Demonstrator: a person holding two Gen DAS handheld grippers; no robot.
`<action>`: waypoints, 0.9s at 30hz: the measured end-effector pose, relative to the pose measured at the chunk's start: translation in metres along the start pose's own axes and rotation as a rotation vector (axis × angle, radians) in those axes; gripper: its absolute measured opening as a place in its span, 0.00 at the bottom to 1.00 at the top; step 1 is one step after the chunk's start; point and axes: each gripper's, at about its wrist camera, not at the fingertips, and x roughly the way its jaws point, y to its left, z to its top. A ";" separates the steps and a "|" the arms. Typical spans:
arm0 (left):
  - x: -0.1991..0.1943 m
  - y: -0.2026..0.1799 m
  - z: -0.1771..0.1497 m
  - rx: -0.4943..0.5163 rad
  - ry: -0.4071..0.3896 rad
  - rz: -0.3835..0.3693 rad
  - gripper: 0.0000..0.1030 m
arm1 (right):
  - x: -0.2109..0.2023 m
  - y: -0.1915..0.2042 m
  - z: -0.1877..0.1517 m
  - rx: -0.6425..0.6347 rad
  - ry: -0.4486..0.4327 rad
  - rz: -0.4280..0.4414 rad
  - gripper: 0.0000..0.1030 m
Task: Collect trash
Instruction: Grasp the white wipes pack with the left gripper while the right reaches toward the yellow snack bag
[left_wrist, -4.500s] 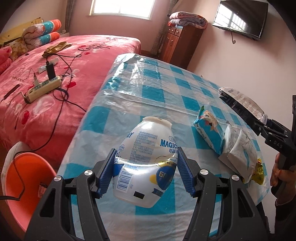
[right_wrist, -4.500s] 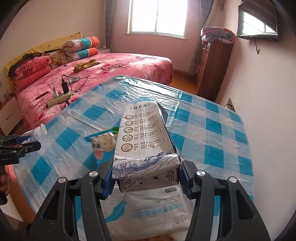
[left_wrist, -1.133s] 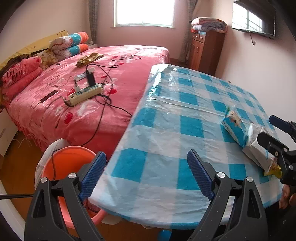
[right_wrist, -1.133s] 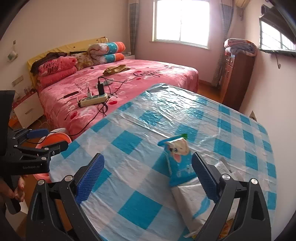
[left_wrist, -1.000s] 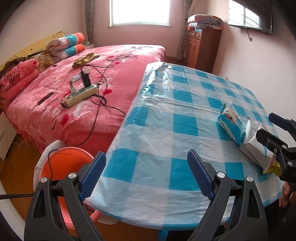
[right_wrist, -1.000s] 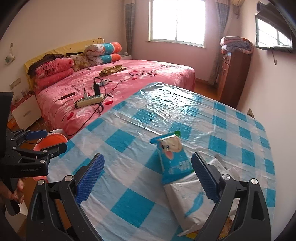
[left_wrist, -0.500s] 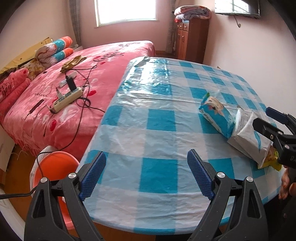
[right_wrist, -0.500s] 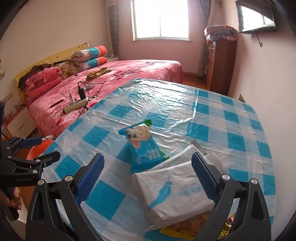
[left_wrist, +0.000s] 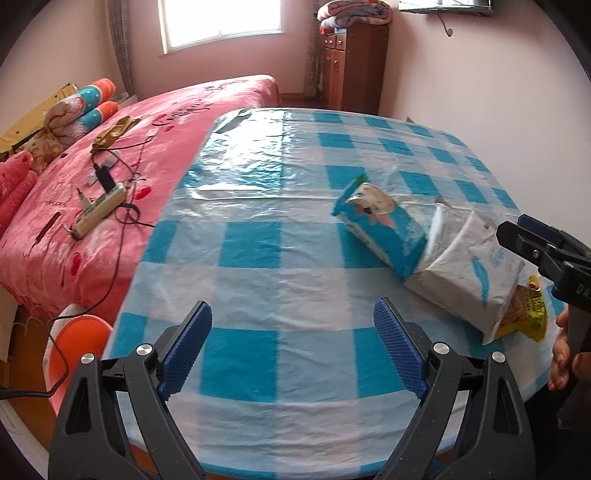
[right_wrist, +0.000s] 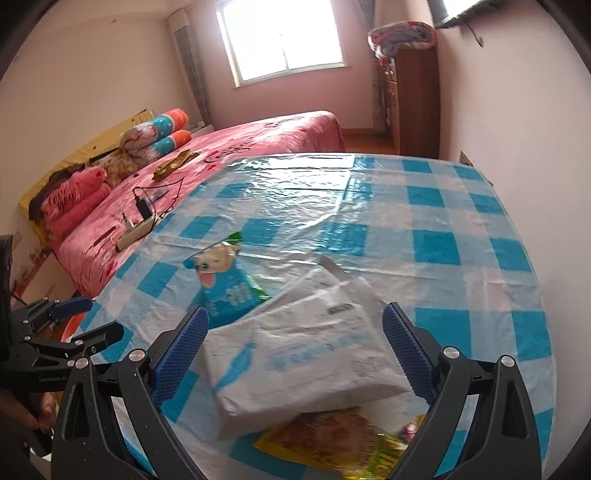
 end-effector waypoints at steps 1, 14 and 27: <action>0.001 -0.003 0.001 -0.002 0.001 -0.011 0.87 | -0.001 -0.004 0.000 0.011 0.000 0.001 0.91; 0.003 -0.067 0.014 0.090 0.037 -0.226 0.87 | -0.028 -0.089 -0.023 0.181 0.063 0.027 0.91; 0.019 -0.167 0.036 0.532 0.138 -0.350 0.87 | -0.051 -0.127 -0.044 0.225 0.105 0.085 0.91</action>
